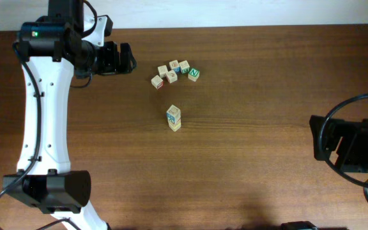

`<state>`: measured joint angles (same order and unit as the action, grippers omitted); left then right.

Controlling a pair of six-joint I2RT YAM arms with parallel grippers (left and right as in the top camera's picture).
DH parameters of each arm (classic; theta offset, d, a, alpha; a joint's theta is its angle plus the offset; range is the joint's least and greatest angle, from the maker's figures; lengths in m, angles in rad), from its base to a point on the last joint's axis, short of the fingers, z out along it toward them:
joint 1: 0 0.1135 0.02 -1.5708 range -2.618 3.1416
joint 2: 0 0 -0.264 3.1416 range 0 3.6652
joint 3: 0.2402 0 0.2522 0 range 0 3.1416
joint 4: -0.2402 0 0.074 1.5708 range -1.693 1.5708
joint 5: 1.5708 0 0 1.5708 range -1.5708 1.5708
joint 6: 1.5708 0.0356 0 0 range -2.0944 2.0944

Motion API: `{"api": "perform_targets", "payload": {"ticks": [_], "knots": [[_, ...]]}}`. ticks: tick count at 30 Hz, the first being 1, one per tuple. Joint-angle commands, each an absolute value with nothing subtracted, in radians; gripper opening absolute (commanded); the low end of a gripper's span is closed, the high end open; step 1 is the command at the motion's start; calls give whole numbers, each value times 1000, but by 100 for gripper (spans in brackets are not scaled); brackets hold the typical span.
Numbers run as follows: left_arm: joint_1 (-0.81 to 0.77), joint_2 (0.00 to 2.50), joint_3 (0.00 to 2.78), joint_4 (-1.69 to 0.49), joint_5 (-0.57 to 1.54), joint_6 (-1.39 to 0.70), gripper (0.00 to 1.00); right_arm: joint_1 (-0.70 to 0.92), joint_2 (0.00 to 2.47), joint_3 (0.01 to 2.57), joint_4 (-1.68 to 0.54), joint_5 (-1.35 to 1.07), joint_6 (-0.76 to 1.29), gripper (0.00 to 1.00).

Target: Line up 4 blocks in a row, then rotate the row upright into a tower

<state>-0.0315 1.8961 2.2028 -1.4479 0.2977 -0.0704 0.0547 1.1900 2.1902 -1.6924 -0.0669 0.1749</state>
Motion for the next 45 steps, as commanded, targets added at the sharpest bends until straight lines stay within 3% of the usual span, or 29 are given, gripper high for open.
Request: {"api": "perform_targets", "payload": {"ticks": [1, 4, 6, 11, 16, 23, 38, 40, 43, 45], "knots": [[-30, 1899, 2207, -1447, 290, -54, 99, 51, 1195, 2197, -1698, -32, 159, 98], [-30, 1899, 2207, -1447, 290, -54, 99, 51, 1113, 2008, -1502, -33, 75, 98], [-30, 1899, 2207, -1447, 290, -55, 99, 51, 936, 1641, -1205, -41, -17, 98], [-30, 1899, 2207, -1447, 291, -55, 99, 51, 520, 727, -437, -133, -30, 98], [-30, 1899, 2207, -1447, 290, -54, 99, 51, 205, 275, -150, -146, -30, 98], [-30, 1899, 2207, -1447, 291, -55, 99, 51, 35, 16, -33, -126, -30, 98], [-30, 1899, 2207, -1447, 290, -55, 99, 51, 3, 6, -67, -123, -26, 98], [-30, 1897, 2207, -1437, 172, -54, 99, 51, 3, 6, -67, -123, -26, 98], [-30, 1811, 2183, -1403, 153, 76, 99, 51, 3, 6, -67, -123, -26, 98], [-29, 1614, 1982, -1229, 152, 136, 99, 51, 4, 6, -67, -123, -26, 98]]}}
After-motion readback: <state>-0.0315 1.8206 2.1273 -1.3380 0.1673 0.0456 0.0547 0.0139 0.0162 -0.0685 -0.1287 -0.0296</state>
